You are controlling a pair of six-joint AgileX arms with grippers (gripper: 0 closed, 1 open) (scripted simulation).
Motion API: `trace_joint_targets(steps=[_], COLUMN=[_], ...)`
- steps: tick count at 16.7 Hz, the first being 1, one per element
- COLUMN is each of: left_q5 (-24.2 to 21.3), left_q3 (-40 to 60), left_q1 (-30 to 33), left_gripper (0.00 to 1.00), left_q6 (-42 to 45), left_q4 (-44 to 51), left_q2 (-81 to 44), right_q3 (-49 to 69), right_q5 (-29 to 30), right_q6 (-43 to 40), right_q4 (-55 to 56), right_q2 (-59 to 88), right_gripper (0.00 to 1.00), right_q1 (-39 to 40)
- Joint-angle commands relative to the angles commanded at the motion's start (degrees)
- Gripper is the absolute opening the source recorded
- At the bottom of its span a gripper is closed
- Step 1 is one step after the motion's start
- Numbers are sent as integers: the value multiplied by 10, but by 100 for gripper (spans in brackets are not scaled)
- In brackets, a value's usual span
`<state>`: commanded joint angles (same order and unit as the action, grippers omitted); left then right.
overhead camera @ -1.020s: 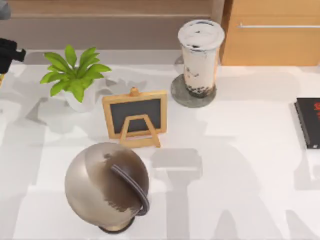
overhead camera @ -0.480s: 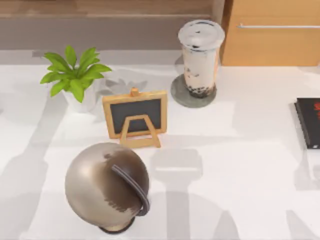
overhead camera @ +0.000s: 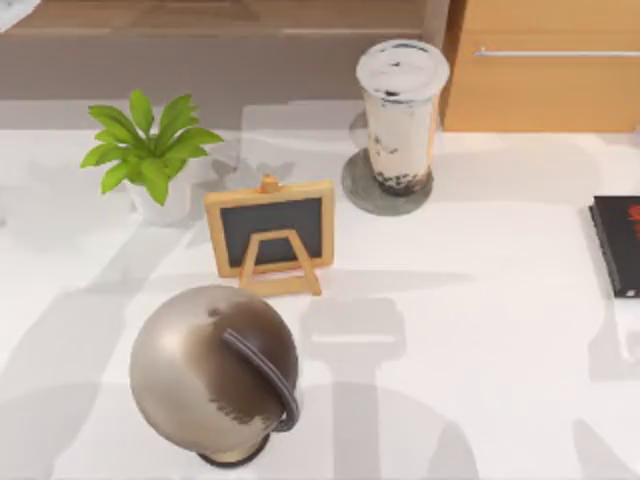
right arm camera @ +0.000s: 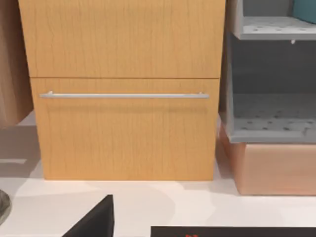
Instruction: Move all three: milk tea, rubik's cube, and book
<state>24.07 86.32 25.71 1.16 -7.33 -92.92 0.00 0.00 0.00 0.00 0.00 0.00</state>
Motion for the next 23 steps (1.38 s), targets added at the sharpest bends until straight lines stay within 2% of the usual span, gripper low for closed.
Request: trace_joint_targets(steps=[7,18,23], left_q5=[-3,-48,-56], left_q3=[7,230,273], left_q1=[-2,-31,-49], left_gripper=[0,0,0], left_q6=[1,-5,-3], left_q4=[1,19,54], left_q2=[-3,-149,-216], right_q3=[0,0,0], right_q5=[0,0,0], right_q6=[0,0,0], right_q4=[0,0,0], right_q2=[0,0,0], right_gripper=[100,100,100], right_q1=[0,0,0])
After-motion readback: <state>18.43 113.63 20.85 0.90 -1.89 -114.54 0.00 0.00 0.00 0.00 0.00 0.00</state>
